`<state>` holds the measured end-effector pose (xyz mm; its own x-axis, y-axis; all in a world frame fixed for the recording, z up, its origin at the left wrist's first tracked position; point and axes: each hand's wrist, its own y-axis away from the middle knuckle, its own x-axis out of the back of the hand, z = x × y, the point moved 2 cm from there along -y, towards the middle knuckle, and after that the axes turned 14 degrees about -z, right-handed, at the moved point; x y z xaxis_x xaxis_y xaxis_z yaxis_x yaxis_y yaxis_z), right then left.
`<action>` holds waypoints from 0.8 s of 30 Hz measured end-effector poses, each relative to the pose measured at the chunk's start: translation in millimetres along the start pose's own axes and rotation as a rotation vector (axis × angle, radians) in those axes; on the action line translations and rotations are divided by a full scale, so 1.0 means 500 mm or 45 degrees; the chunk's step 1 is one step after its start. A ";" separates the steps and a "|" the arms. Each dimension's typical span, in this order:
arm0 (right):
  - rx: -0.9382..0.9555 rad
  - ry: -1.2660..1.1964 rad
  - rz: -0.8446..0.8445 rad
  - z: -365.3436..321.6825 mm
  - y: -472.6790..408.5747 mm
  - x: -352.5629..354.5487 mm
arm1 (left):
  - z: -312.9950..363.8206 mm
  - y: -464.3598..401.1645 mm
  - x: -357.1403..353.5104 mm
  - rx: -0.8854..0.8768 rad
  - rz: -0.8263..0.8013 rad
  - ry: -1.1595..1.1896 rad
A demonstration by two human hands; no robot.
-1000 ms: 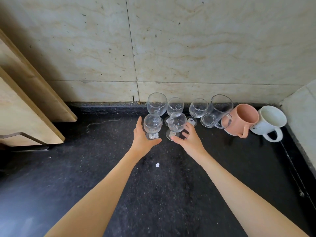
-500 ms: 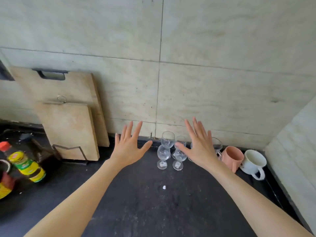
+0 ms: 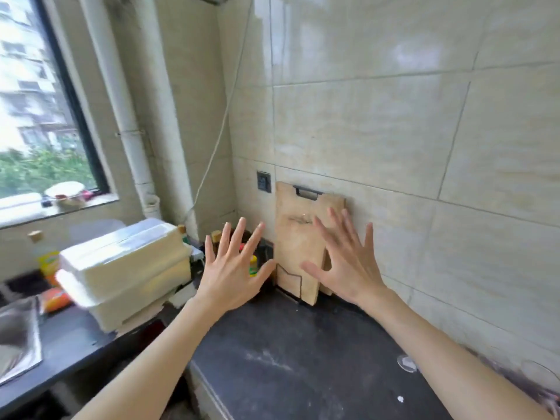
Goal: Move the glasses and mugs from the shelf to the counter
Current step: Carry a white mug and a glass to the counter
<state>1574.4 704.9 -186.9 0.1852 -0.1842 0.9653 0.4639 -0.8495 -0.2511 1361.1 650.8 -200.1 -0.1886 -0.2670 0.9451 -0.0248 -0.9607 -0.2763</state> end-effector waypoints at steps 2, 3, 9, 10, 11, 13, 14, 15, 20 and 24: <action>0.124 -0.035 -0.011 -0.106 -0.013 -0.006 | -0.072 0.080 0.038 0.127 0.009 -0.006; 0.186 -0.060 -0.010 -0.163 -0.019 -0.008 | -0.112 0.120 0.063 0.190 0.027 -0.019; 0.611 -0.145 0.053 -0.566 -0.013 -0.004 | -0.362 0.413 0.239 0.571 0.151 -0.151; 0.678 -0.177 0.060 -0.641 -0.002 -0.004 | -0.403 0.473 0.263 0.631 0.164 -0.167; 0.742 -0.207 0.062 -0.719 0.011 -0.005 | -0.442 0.536 0.285 0.693 0.170 -0.179; 0.856 -0.241 0.061 -0.873 0.046 -0.010 | -0.515 0.666 0.322 0.811 0.158 -0.180; 0.909 -0.253 0.057 -0.951 0.065 -0.012 | -0.550 0.731 0.341 0.867 0.150 -0.176; 0.962 -0.264 0.052 -1.030 0.084 -0.016 | -0.585 0.794 0.360 0.918 0.149 -0.174; 1.198 -0.337 0.010 -1.374 0.180 -0.033 | -0.739 1.061 0.475 1.125 0.194 -0.243; 1.306 -0.359 0.010 -1.566 0.205 -0.042 | -0.846 1.207 0.540 1.311 0.218 -0.306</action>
<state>939.6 234.4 -176.7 0.3247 0.0450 0.9448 0.9457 -0.0013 -0.3249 879.9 30.8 -185.7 0.0897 -0.3041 0.9484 0.8450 -0.4807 -0.2341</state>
